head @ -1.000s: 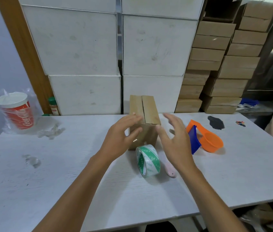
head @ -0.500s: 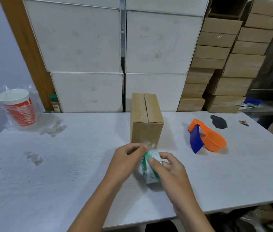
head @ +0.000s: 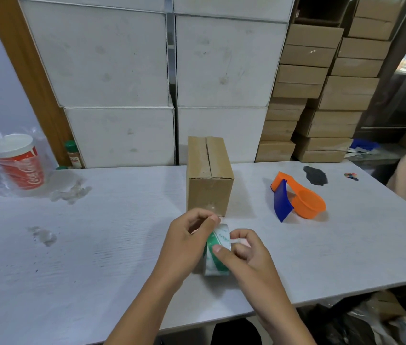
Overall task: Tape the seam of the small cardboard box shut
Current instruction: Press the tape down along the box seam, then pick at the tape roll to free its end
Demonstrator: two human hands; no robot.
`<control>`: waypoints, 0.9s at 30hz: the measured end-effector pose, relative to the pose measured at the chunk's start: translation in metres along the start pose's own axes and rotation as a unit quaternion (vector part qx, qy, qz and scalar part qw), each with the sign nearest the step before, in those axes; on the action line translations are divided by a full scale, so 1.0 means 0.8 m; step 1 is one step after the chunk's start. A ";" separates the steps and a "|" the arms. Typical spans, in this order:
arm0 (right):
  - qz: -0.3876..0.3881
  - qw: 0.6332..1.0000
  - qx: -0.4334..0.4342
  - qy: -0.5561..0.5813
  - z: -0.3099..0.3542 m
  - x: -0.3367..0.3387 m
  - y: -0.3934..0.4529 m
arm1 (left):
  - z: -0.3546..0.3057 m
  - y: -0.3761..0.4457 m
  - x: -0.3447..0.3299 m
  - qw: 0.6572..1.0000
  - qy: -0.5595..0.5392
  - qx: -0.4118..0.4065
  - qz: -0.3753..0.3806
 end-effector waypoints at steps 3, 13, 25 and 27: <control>-0.047 0.997 0.043 0.041 0.014 0.007 0.006 | -0.006 -0.005 0.006 0.999 0.008 -0.032 0.000; -0.047 0.995 0.072 -0.044 0.026 -0.013 0.040 | 0.001 -0.010 0.020 0.997 0.032 -0.070 -0.002; -0.020 0.979 0.156 -0.128 0.044 -0.006 0.044 | 0.009 -0.007 0.026 0.997 0.038 -0.075 0.000; -0.021 0.978 0.155 -0.138 0.042 -0.009 0.043 | 0.008 -0.007 0.025 0.996 0.030 -0.079 -0.007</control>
Point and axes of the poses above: each hand's wrist, its own y-axis towards the middle knuckle, its own x-axis out of the back of the hand, z = x × y, the point moved 5 cm from there along y, towards the middle knuckle, and after that the axes turned 6 degrees about -x, right-handed, at the moved point
